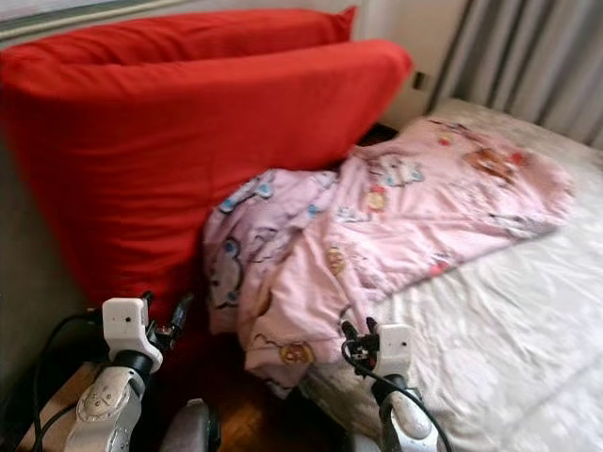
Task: Clean up the room
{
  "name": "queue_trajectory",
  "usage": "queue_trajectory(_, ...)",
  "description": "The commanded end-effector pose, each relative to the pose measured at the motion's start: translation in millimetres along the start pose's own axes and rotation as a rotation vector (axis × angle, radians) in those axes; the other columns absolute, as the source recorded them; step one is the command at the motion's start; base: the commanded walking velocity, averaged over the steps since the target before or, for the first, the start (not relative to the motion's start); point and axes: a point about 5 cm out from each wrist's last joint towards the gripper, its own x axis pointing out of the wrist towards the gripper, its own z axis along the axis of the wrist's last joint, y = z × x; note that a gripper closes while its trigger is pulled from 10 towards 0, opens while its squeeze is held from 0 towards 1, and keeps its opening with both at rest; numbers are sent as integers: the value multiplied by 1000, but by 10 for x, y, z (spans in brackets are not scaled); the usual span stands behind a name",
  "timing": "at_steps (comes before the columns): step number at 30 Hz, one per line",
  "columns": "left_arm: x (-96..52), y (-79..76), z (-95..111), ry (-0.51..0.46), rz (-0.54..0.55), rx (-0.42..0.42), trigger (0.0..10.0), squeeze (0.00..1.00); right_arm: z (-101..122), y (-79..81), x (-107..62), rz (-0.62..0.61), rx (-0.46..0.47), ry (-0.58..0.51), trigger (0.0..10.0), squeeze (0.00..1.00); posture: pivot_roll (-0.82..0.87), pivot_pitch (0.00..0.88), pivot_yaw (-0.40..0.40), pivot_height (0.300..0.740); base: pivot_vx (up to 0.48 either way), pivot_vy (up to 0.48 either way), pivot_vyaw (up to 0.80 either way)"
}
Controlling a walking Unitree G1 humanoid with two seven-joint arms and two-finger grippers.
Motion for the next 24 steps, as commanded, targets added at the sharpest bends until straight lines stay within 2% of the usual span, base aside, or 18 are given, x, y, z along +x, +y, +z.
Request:
queue_trajectory(1,9,-25,1,5,-12,-4,10000,0,-8,-35,-24,-6,7,10,10000,0,-44,61,-65,637,244,0,0)
queue_trajectory(12,14,-37,7,1,-21,-4,10000,0,-112,-58,-45,2,18,59,10000,0,-42,55,-64,637,262,0,0)
queue_trajectory(20,21,-49,17,-2,-30,-5,10000,0,-171,-159,-49,-78,50,92,10000,0,-42,54,-62,637,277,0,0)
queue_trajectory(24,25,-46,21,-3,-33,-8,10000,0,-195,-275,-61,-180,76,119,10000,0,-40,61,-62,637,300,0,0)
